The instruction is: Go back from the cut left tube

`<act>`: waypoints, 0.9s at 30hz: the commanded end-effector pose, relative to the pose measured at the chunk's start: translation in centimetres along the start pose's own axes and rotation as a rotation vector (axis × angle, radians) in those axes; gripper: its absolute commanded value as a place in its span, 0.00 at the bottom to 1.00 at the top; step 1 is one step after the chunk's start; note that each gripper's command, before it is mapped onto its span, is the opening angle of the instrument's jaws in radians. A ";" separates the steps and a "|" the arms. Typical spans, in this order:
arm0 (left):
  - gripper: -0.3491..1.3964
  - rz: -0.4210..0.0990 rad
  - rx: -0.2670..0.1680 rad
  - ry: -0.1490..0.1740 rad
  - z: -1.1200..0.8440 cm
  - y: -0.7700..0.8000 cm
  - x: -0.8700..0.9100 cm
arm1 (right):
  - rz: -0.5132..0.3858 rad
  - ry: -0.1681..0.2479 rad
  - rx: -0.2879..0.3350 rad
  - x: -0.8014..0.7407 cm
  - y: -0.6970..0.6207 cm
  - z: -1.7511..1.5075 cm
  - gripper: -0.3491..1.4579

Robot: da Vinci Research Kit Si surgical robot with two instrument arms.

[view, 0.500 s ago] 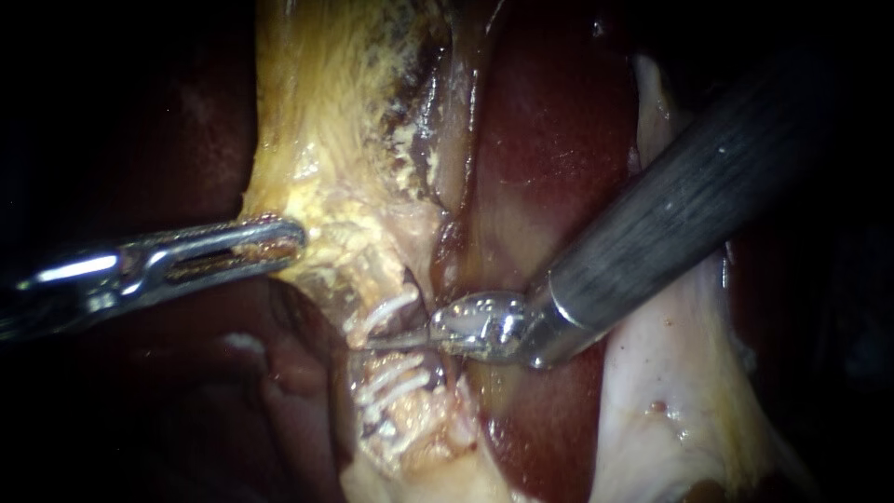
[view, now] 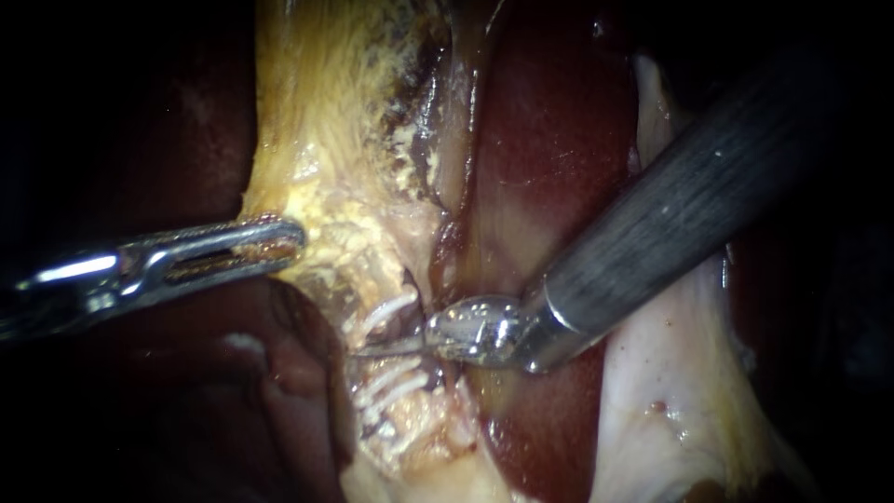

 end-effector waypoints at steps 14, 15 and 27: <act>0.00 0.000 0.001 0.000 0.00 0.01 0.00 | -0.016 0.008 -0.036 0.06 -0.08 -0.03 0.86; 0.00 0.001 0.001 0.001 0.00 0.01 0.00 | -0.022 0.010 -0.043 0.07 -0.10 -0.05 0.87; 0.00 0.002 0.003 0.002 0.00 0.08 -0.01 | -0.102 0.019 -0.107 0.13 -0.39 -0.44 0.98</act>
